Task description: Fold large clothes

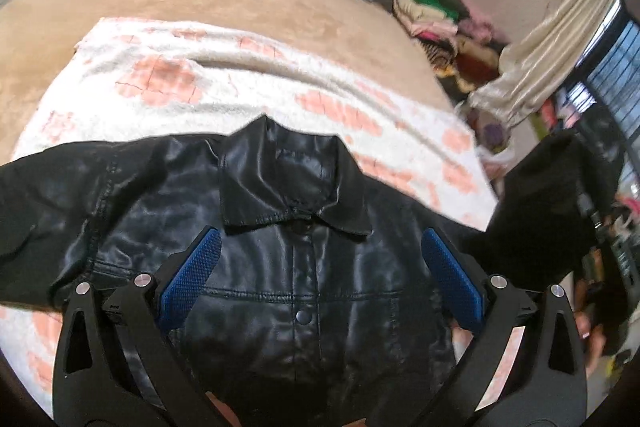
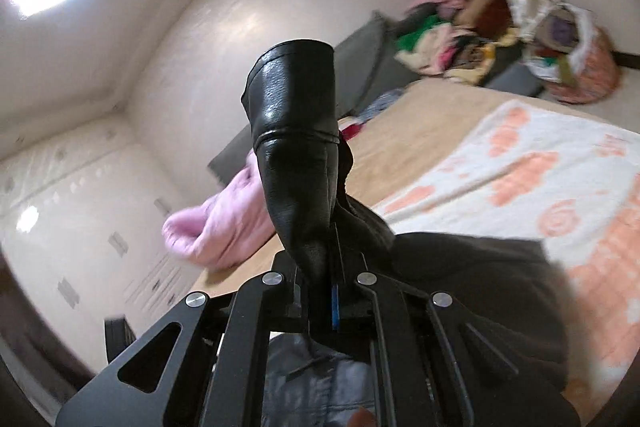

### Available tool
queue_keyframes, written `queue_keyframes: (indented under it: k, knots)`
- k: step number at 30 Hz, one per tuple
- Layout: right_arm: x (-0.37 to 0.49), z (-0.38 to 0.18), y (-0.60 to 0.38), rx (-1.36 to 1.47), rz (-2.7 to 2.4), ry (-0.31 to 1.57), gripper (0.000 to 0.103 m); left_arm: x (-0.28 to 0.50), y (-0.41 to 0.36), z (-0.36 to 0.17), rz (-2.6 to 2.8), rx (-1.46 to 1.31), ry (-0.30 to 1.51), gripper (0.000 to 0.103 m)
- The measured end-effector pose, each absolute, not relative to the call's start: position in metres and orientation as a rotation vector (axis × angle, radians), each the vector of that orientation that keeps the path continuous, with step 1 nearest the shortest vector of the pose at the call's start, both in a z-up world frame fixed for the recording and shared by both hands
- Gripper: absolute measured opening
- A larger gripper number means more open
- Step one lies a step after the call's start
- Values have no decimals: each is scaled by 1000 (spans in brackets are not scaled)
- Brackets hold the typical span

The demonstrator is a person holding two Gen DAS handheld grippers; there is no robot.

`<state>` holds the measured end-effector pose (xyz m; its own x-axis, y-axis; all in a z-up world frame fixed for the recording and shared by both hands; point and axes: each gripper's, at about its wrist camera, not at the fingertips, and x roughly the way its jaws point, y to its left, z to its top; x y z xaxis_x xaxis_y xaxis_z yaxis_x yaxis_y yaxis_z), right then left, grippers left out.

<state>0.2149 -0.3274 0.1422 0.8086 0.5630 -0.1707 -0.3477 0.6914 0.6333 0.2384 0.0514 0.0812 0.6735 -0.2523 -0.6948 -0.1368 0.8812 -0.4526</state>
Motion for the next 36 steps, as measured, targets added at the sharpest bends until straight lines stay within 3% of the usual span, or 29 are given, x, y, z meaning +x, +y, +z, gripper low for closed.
queue_keyframes:
  k: [9,22,29,31,32,33,34,36]
  knots:
    - [183,138,-199,408,765,407,6,211,109,88,-134,-682,753,94]
    - [152,57,-63,116,840,654,7,182,172,50,-173,-892,742,94]
    - [140,27,-43,-3,882,729,17,178,181,14,-240,-998,814,94]
    - [135,22,-38,-47,900,763,27,177,181,5,-233,-998,844,94]
    - [139,18,-36,-59,913,778,48,175,180,2,-224,-985,860,94]
    - [137,17,-34,-72,925,781,77,174,180,-2,-215,-975,874,94]
    - [132,16,-34,-84,931,796,82,173,180,-5,-208,-969,885,94]
    - [130,15,-38,-87,953,790,82,170,182,-15,-193,-971,914,94]
